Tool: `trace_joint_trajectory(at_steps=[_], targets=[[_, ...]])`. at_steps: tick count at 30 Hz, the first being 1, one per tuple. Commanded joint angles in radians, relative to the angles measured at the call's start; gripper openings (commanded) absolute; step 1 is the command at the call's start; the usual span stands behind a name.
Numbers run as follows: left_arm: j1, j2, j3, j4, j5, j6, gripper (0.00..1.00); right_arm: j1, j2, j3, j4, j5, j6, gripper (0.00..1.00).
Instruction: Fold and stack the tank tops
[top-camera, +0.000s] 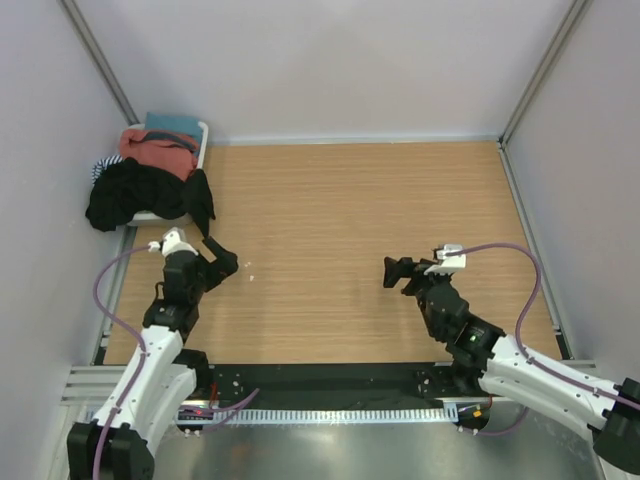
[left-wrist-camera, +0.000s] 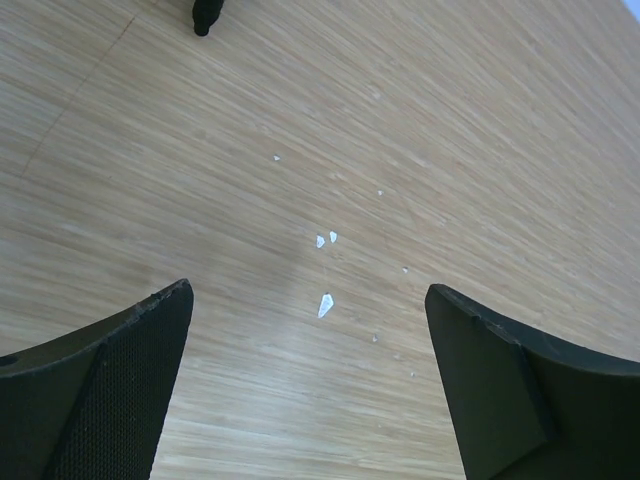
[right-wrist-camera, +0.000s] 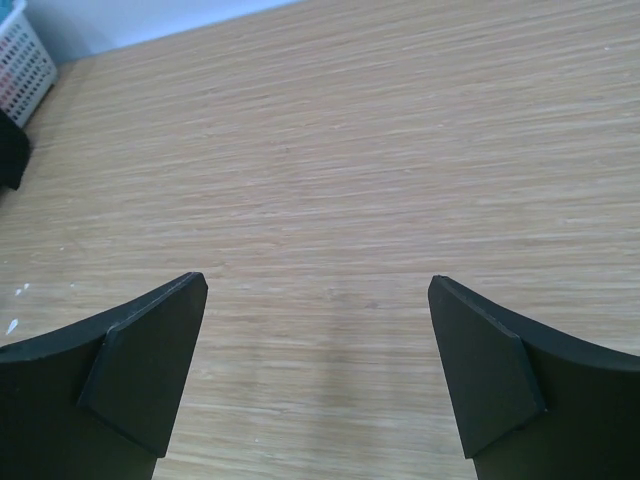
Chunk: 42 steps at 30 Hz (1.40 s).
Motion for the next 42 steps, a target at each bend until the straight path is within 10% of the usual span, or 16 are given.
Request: trace_joint_trajectory(at_steps=[1,10,23,42], targets=[[0.005,-0.057,-0.023,0.001,-0.023,-0.086,1.00,-0.001,-0.036,-0.003,0.061,-0.066,-0.029,1.00],[0.014,0.070,0.301,-0.240,-0.196,-0.313,0.93,-0.001,-0.054,-0.025,0.081,-0.100,-0.043,1.00],[0.166,0.636,0.985,-0.537,-0.384,-0.325,0.80,-0.001,0.032,-0.003,0.095,-0.135,-0.029,1.00],[0.368,1.306,1.434,-0.687,-0.412,-0.299,0.77,-0.001,0.018,-0.002,0.056,-0.069,-0.009,1.00]])
